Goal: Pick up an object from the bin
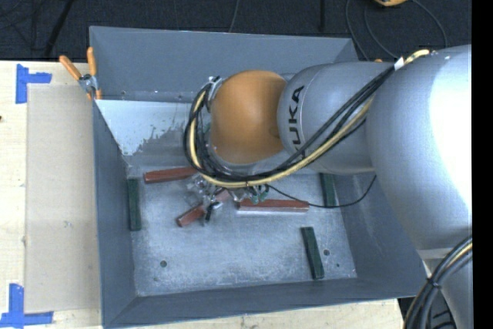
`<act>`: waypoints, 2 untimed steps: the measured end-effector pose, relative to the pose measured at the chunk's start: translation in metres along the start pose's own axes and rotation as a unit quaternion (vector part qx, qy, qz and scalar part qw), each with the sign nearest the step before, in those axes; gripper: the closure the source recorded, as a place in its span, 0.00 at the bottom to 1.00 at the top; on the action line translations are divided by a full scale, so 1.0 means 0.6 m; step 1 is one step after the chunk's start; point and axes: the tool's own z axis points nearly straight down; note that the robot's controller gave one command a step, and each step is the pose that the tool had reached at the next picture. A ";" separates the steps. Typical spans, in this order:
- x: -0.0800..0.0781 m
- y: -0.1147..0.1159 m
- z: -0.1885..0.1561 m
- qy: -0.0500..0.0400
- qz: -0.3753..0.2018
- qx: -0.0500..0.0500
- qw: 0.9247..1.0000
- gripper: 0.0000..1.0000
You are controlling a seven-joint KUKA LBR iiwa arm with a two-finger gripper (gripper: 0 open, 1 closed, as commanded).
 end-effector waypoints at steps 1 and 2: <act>0.000 0.000 0.000 0.000 0.000 0.000 1.000 1.00; 0.001 0.000 -0.003 0.000 0.001 0.000 1.000 1.00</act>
Offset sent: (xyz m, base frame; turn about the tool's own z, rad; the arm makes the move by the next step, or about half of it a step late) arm 0.0002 0.0000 0.0142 0.0000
